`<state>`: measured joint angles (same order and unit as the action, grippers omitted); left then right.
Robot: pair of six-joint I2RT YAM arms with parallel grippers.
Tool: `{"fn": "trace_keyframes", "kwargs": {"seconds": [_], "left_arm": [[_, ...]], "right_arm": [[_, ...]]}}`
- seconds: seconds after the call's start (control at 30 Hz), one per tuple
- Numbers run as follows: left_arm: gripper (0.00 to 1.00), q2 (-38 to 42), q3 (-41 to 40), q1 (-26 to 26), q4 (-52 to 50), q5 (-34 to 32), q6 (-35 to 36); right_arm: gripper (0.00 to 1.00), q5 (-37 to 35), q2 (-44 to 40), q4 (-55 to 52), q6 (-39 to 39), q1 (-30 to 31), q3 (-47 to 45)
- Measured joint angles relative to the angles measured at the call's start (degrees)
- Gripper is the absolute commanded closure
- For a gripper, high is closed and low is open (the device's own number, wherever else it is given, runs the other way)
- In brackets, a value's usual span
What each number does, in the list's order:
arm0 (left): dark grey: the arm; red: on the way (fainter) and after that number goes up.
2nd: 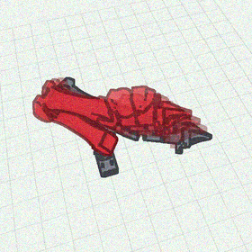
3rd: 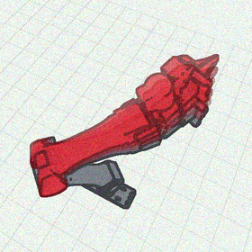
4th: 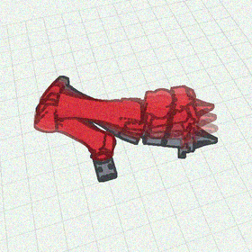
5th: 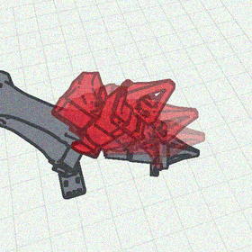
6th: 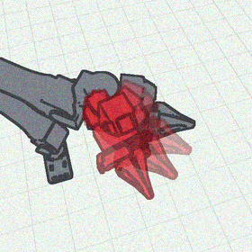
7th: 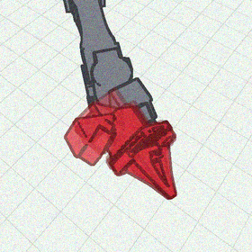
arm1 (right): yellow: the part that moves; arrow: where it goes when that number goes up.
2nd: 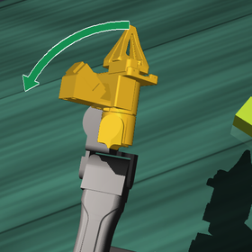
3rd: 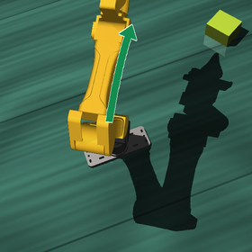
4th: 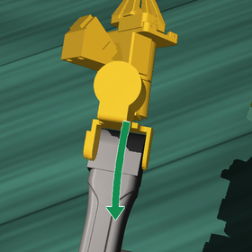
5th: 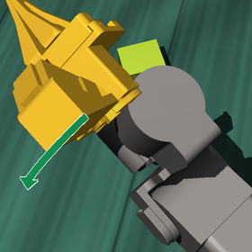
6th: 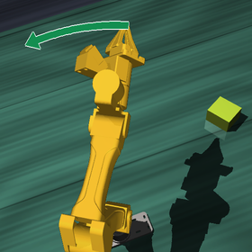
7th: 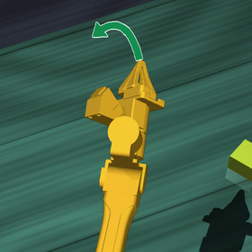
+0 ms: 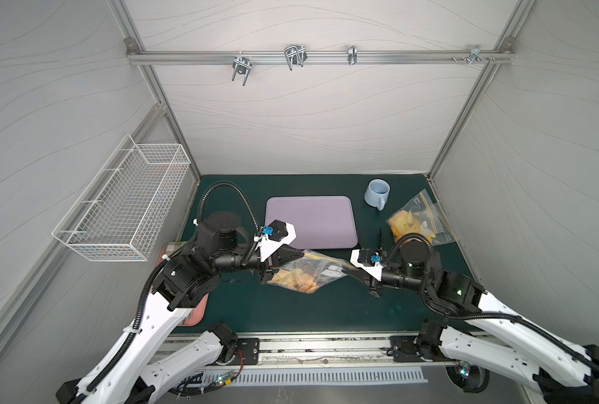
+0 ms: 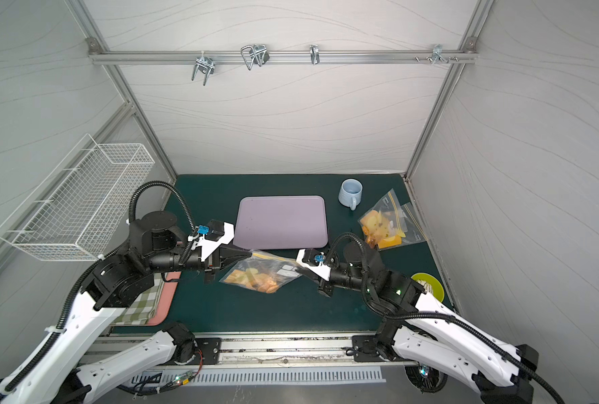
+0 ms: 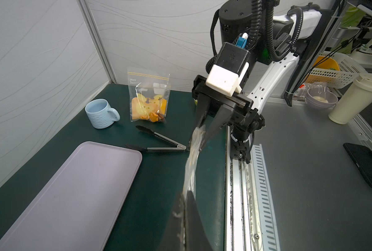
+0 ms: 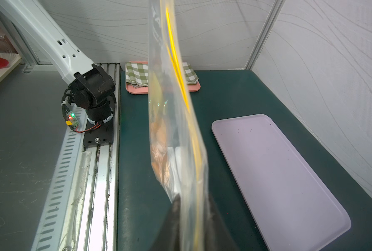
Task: Put the cookies into a resealable bag to prevent moisture
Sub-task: Close the ziploc bag at the center of the board.
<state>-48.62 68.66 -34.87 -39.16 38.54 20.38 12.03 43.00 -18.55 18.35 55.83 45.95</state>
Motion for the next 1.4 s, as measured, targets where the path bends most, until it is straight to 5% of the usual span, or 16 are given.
{"fn": "trace_keyframes", "kwargs": {"seconds": [0.13, 0.17, 0.27, 0.37, 0.47, 0.6, 0.67, 0.77, 0.83, 0.9, 0.97, 1.07, 1.13, 1.23, 1.3, 1.4], "left_arm": [[1.0, -0.04, 0.0, 0.0, 0.0, 0.26, 0.0], [1.0, -0.07, 0.0, 0.0, -0.02, 0.39, 0.0], [1.0, -0.11, 0.0, 0.0, -0.02, 0.79, 0.0], [1.0, -0.13, 0.0, 0.0, -0.02, 1.03, 0.0], [1.0, -0.26, 0.0, 0.0, -0.02, 1.29, 0.0], [1.0, -0.61, 0.0, 0.0, 0.0, 1.6, 0.0], [1.0, -0.83, 0.0, 0.0, -0.04, 2.01, 0.02], [1.0, -1.11, 0.0, 0.0, -0.07, 2.47, 0.02], [1.0, -1.18, 0.0, 0.0, -0.07, 2.67, 0.04], [1.0, -1.25, 0.0, 0.0, -0.22, 2.84, 0.13], [1.0, -1.36, 0.0, 0.0, -0.52, 2.97, 0.2], [1.0, -1.36, 0.0, 0.0, -0.72, 3.1, 0.22], [1.0, -1.38, 0.0, 0.0, -0.96, 3.21, 0.24], [1.0, -1.36, 0.0, 0.0, -0.94, 3.39, 0.22], [1.0, -1.36, 0.0, 0.0, -0.96, 3.48, 0.22], [1.0, -1.36, 0.0, 0.0, -0.96, 3.52, 0.22]], "right_arm": [[0.78, 0.48, 0.07, 0.02, -0.11, -0.07, 0.0], [1.0, 0.63, 0.09, 0.02, -0.33, -0.09, 0.0], [1.0, 1.09, 0.26, 0.07, -0.42, -0.09, 0.02], [0.55, 1.68, 0.81, 0.04, -0.63, -0.11, 0.15], [1.0, 2.08, 1.14, 0.26, -0.44, -0.11, 0.17], [0.68, 2.43, 1.2, 0.48, -0.81, -0.11, 0.28], [1.0, 2.56, 1.27, 0.57, -0.63, -0.17, 0.37], [1.0, 3.13, 1.31, 0.98, -0.92, -0.2, 0.55], [0.63, 3.45, 1.44, 1.14, -1.05, -0.24, 0.61], [1.0, 3.67, 1.57, 1.38, -0.48, -0.26, 0.61], [1.0, 3.96, 1.57, 1.49, -1.09, -0.26, 0.68], [0.53, 4.61, 1.73, 1.55, -1.18, -0.26, 0.98], [1.0, 5.01, 1.79, 1.81, -0.68, -0.26, 1.03], [1.0, 5.44, 1.79, 2.1, -1.11, -0.26, 1.03], [0.61, 5.84, 1.86, 2.16, -1.66, -0.26, 1.03], [1.0, 6.25, 1.97, 2.49, -1.77, -0.26, 1.03]]}}
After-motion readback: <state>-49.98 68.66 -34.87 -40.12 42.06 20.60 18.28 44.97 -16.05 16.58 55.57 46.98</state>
